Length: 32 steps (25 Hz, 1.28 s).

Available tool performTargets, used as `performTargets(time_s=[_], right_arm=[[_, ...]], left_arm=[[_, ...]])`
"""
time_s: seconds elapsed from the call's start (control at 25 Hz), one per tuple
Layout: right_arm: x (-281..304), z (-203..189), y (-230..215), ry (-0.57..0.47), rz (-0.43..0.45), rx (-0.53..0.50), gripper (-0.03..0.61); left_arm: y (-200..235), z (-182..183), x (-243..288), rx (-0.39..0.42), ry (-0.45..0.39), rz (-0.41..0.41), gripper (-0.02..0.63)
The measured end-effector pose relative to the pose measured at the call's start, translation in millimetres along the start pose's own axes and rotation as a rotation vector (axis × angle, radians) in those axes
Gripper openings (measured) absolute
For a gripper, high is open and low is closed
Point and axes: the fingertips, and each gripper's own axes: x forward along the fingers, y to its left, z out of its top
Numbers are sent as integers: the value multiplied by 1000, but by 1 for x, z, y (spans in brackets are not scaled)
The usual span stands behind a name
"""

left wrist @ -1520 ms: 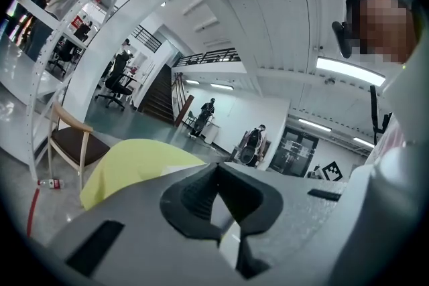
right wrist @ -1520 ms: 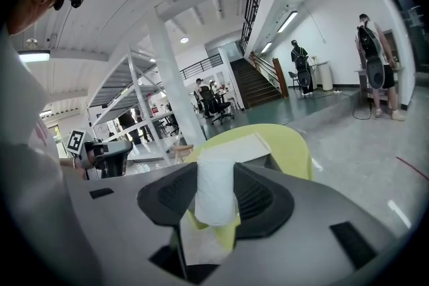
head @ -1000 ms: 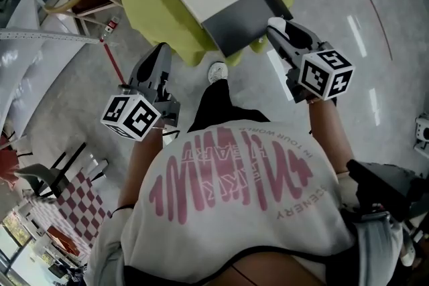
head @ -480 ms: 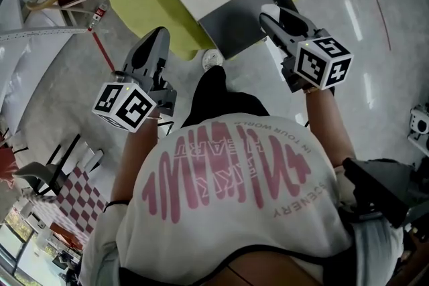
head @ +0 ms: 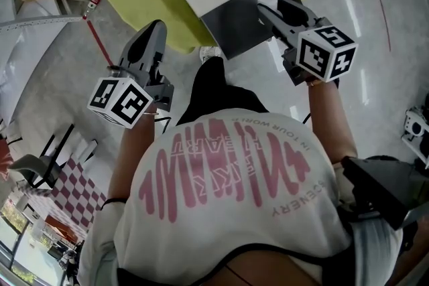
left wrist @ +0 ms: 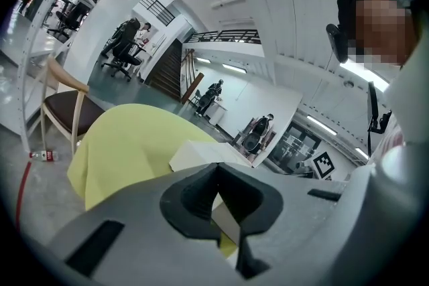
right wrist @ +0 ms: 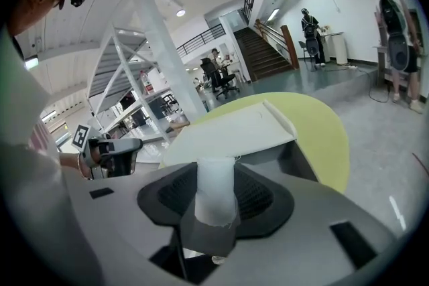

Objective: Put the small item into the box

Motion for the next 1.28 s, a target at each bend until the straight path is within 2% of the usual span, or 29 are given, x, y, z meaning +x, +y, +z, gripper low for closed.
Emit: performTargets(time_s=[0.12,0.36,0.76,1.08,1.28], right_arm=[[10,-4,5,66,19,-83,169],[23,-12,3,208,-11,-290,169],[37,-34,-3,395,-29,-483,169],[52,-40,-4,450,-12,-538,169],[51,-42,-5,453,-9,-530,169]], left_arm=[[5,-1,1,-10,2,2,6],[13,1,2,-22,-2,4,6],[19,-6,3,-43,17,2,6],[27,-16,3,-69,39,17,6],[26,-15,4,-58,36,17,6]])
